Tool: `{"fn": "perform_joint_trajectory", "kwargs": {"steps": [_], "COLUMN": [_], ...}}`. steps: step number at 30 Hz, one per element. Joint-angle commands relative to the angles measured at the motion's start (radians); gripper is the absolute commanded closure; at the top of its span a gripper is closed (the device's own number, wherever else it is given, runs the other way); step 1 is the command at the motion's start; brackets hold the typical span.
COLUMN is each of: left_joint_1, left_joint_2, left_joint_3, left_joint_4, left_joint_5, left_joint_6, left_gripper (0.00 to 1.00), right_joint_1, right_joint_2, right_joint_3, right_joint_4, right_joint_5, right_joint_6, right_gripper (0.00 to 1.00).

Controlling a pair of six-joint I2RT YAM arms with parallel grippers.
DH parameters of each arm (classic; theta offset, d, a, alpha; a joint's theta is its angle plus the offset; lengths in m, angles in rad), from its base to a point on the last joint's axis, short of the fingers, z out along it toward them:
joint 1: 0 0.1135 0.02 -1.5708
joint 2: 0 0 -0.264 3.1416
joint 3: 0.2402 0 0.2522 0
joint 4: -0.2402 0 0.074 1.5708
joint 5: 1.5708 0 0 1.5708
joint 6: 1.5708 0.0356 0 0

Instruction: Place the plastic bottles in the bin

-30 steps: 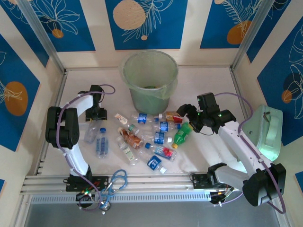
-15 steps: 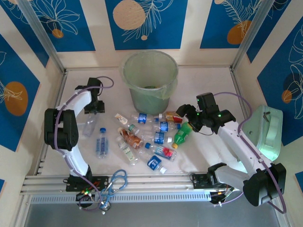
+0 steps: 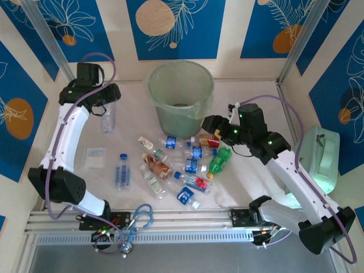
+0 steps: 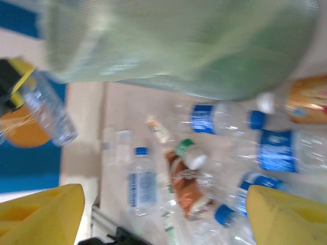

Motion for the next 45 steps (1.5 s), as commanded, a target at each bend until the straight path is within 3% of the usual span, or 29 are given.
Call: {"fn": "perform_joint_trajectory", "kwargs": {"steps": [1, 11, 19, 24, 31, 36, 45], "left_joint_1": [0.012, 0.01, -0.029, -0.061, -0.117, -0.193, -0.303], "left_joint_2": [-0.042, -0.1, -0.096, -0.067, 0.07, 0.211, 0.384], "left_joint_3": [0.045, -0.021, -0.134, -0.108, 0.001, 0.187, 0.288], "left_joint_4": [0.038, 0.51, 0.886, 0.885, 0.968, 0.776, 0.657], "left_joint_5": [0.199, 0.588, 0.717, 0.682, 0.587, 0.493, 0.391], "left_joint_6": [-0.15, -0.628, -0.918, -0.887, -0.922, -0.782, -0.693], "left_gripper": [0.45, 0.45, 0.45, 0.46, 0.5, 0.51, 0.52], "right_joint_1": [0.045, 0.086, 0.107, 0.108, 0.098, 0.052, -0.128], "right_joint_2": [0.007, 0.041, 0.15, 0.214, 0.133, 0.026, -0.114], "right_joint_3": [0.07, 0.179, 0.35, 0.45, 0.341, 0.226, 0.057], "right_joint_4": [0.095, 0.097, 0.136, 0.088, 0.068, 0.006, -0.026], "right_joint_5": [-0.105, -0.137, -0.253, -0.22, -0.144, -0.089, -0.118], "right_joint_6": [-0.076, -0.094, -0.123, -0.152, -0.131, -0.108, -0.023], "right_gripper": [0.16, 0.13, 0.07, 0.07, 0.06, 0.07, 0.07]}}
